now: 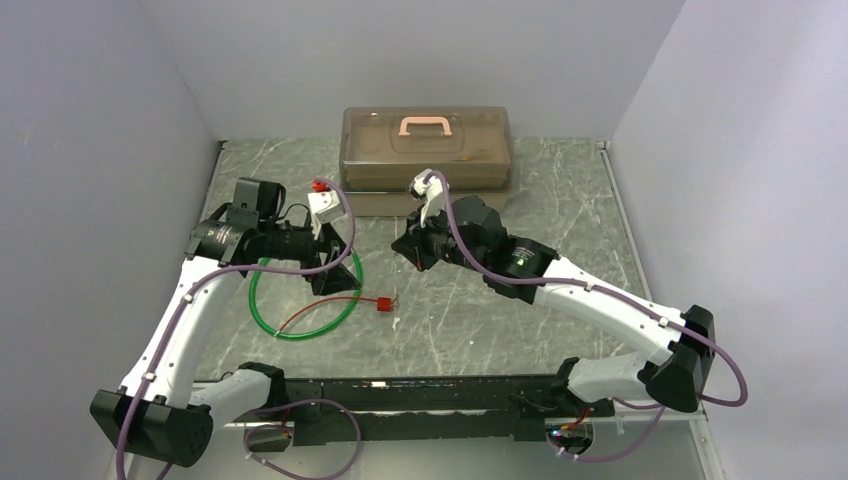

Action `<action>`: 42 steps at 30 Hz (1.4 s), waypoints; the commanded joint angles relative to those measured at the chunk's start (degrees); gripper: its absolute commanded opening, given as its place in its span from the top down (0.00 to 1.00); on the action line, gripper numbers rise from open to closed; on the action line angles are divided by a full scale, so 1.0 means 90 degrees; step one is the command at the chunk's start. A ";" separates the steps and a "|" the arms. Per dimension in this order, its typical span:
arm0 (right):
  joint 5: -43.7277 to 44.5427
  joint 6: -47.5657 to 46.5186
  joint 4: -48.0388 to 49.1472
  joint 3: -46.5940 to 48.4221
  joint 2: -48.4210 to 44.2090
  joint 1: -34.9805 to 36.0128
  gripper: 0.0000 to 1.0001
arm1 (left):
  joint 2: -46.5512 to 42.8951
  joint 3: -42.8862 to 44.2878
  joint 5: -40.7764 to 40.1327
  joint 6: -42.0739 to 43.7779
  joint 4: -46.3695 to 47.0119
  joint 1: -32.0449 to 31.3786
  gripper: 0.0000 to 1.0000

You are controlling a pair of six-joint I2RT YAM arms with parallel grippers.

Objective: Unlock with the key
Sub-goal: Pick up the key from the center of the board.

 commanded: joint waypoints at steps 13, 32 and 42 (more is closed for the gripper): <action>-0.0419 0.0316 0.0551 0.0611 -0.0199 0.0373 1.00 | -0.0136 -0.0772 0.1576 -0.0572 0.1895 0.0015 0.01; -0.0746 0.0982 0.1100 0.0905 0.0414 0.0560 1.00 | -0.0210 -0.0978 0.2075 -0.1042 0.2885 -0.0271 0.41; -0.0358 0.0864 0.0883 0.0660 0.0089 0.0561 1.00 | -0.0538 -0.0555 0.1662 -0.0282 0.1716 -0.0296 0.87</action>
